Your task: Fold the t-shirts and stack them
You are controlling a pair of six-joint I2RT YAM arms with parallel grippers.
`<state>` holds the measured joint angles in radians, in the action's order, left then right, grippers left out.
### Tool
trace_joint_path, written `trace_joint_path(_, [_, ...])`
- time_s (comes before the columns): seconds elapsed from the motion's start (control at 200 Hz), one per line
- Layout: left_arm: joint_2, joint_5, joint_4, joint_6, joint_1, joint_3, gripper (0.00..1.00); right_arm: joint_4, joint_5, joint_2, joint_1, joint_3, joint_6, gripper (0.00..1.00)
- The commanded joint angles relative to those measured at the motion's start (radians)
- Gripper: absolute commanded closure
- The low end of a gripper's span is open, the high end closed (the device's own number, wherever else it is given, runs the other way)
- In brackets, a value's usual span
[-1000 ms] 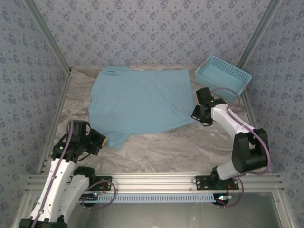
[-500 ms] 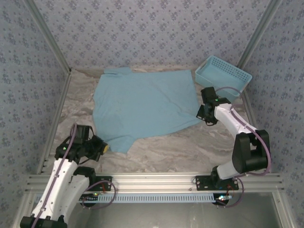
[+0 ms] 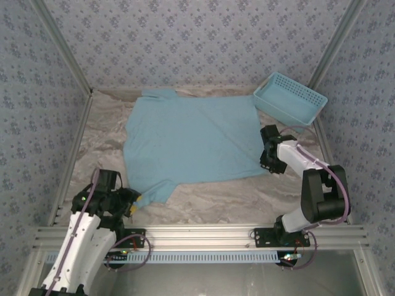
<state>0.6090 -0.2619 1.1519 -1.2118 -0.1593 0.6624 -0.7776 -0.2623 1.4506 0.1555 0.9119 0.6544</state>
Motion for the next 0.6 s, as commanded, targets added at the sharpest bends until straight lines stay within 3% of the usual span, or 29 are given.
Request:
trace_joint_path(0.0, [0.117, 0.073, -0.011, 0.069, -0.005, 0.14, 0.58, -0.059, -0.084, -0.091, -0.001, 0.052, 0.059, 0.57])
trace_joint_path(0.14, [0.322, 0.084, -0.199, 0.107, -0.002, 0.232, 0.61, 0.028, -0.009, -0.126, 0.023, 0.059, 0.064, 0.6])
trace_joint_path(0.275, [0.569, 0.068, -0.442, 0.128, 0.007, 0.296, 0.72, 0.199, 0.198, -0.067, 0.027, 0.032, 0.05, 0.66])
trace_joint_path(0.405, [0.827, 0.035, -0.65, 0.153, 0.039, 0.367, 0.84, 0.297, 0.266, -0.009, 0.029, 0.021, 0.041, 0.66])
trace_joint_path(0.595, [1.114, 0.019, -0.746, 0.179, 0.089, 0.47, 0.85, 0.321, 0.32, 0.077, 0.033, 0.054, 0.022, 0.66])
